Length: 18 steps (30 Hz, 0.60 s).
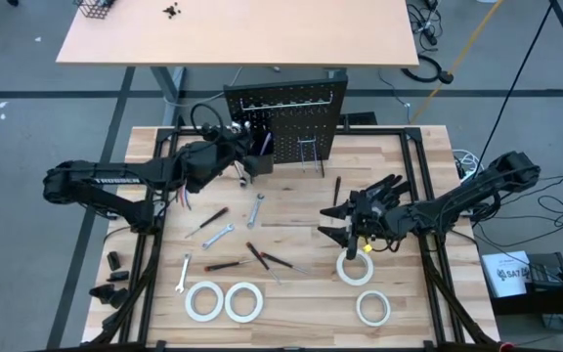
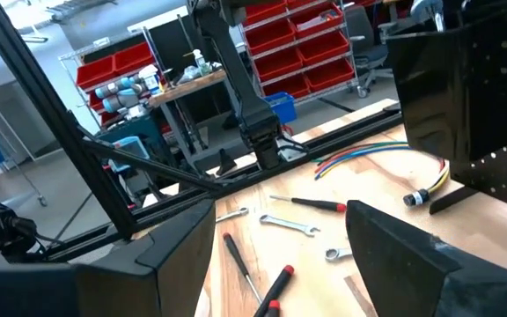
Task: Hang tools onto peg board
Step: Put the wrench into the peg board
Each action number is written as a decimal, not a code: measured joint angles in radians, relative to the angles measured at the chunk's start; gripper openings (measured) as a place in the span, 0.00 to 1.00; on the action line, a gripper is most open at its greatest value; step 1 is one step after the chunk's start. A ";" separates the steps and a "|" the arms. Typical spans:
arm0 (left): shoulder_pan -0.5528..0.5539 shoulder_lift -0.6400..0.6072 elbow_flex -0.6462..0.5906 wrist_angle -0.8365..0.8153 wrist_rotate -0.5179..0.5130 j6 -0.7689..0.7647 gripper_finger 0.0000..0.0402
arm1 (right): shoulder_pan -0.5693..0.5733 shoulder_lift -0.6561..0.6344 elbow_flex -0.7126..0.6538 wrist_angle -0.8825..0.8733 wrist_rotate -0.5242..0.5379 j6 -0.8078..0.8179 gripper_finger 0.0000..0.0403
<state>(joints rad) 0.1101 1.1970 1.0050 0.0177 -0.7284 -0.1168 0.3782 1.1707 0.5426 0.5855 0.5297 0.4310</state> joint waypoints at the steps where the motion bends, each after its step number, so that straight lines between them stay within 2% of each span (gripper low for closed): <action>1: 0.004 0.000 0.000 -0.001 0.000 0.000 0.10 | -0.001 0.007 0.000 0.006 0.000 0.003 0.62; 12: 0.004 -0.002 0.004 -0.002 -0.014 0.036 0.27 | -0.008 0.057 0.000 0.085 -0.005 0.003 0.62; 18: -0.001 -0.084 0.040 0.000 -0.011 0.021 0.29 | -0.008 0.065 0.000 0.101 -0.008 0.014 0.62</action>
<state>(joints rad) 0.1095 1.1126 1.0454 0.0177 -0.7399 -0.0960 0.3702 1.2361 0.5426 0.6861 0.5217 0.4447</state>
